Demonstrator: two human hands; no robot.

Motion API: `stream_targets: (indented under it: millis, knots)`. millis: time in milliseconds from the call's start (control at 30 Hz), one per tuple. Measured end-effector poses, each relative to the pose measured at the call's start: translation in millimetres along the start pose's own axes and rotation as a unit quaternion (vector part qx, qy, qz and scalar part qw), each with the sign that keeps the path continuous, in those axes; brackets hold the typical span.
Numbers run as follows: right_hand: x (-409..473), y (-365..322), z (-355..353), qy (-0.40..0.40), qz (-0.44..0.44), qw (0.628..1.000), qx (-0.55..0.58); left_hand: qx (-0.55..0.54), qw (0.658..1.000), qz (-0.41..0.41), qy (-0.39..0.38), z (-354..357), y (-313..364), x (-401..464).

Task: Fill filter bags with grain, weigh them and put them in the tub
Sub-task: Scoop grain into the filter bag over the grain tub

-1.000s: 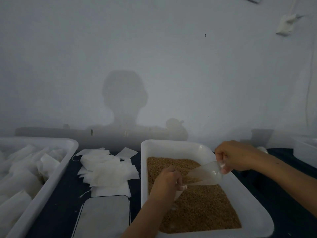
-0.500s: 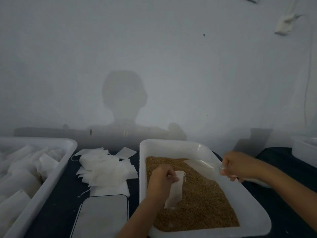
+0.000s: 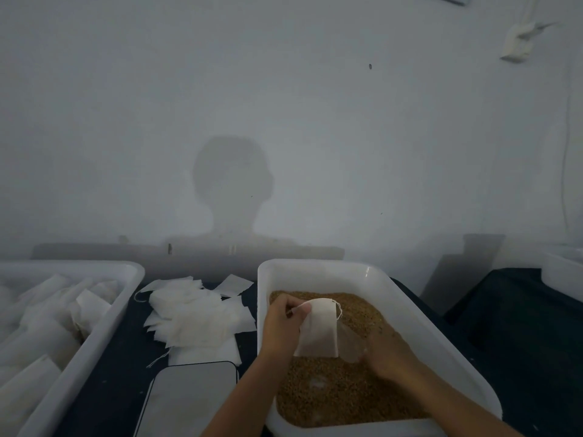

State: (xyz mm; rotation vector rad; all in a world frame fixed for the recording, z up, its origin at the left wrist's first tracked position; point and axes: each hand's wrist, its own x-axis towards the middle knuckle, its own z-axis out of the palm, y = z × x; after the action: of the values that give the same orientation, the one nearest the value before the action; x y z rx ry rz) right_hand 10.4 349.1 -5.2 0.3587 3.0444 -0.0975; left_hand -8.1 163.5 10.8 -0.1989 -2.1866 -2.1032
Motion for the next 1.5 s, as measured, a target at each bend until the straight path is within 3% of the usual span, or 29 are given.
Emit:
stream_targets:
  millis: [67, 133, 167, 233, 300, 400, 533, 633, 733, 800, 967, 1067, 1200, 1333, 1500]
  knots:
    - [3, 1, 0, -0.01, -0.005, 0.999, -0.039, -0.006, 1.0, 0.002, -0.001, 0, 0, 0]
    - [4, 1, -8, 0.001, -0.048, 0.999, 0.009, -0.009, 1.0, 0.006, -0.003, -1, 0, 1]
    - [3, 0, -13, 0.006, -0.083, 0.992, 0.098, -0.01, 1.0, 0.007, -0.004, -1, 0, 1]
    - [-3, -7, -21, -0.027, -0.136, 0.94, 0.313, -0.013, 1.0, 0.01, -0.006, -1, 0, 1]
    - [-7, -17, -24, -0.026, -0.147, 0.894, 0.422, -0.023, 1.0, 0.017, -0.011, -2, 0, 1]
    - [-12, -32, -27, 0.079, -0.151, 0.899, 0.404, -0.064, 0.997, 0.023, -0.023, -6, 2, -1]
    - [-18, -40, -38, 0.229, -0.192, 0.91, 0.289, -0.17, 0.985, 0.022, -0.022, -11, 3, -2]
    - [-25, -47, -47, 0.28, -0.204, 0.912, 0.219, -0.212, 0.977, 0.024, -0.03, -13, 4, -1]
    - [-28, -50, -52, 0.255, -0.191, 0.929, 0.189, -0.211, 0.976, 0.029, -0.037, -13, 9, -4]
    - [-30, -48, -54, 0.23, -0.183, 0.925, 0.24, -0.199, 0.978, 0.041, -0.04, -13, 12, -6]
    - [-44, -54, -64, 0.183, -0.164, 0.836, 0.49, -0.215, 0.974, 0.033, -0.064, -25, 22, -19]
    - [-59, -70, -73, 0.138, -0.144, 0.769, 0.607, -0.151, 0.983, 0.042, -0.093, -41, 30, -25]
    - [-75, -103, -75, 0.09, -0.135, 0.729, 0.665, -0.052, 0.989, 0.134, -0.018, -68, 43, -37]
    - [-86, -146, -64, 0.081, -0.112, 0.725, 0.675, 0.011, 0.986, 0.158, 0.05, -104, 46, -47]
    - [-85, -193, -27, 0.064, -0.085, 0.768, 0.632, 0.127, 0.98, 0.122, 0.089, -153, 19, -55]
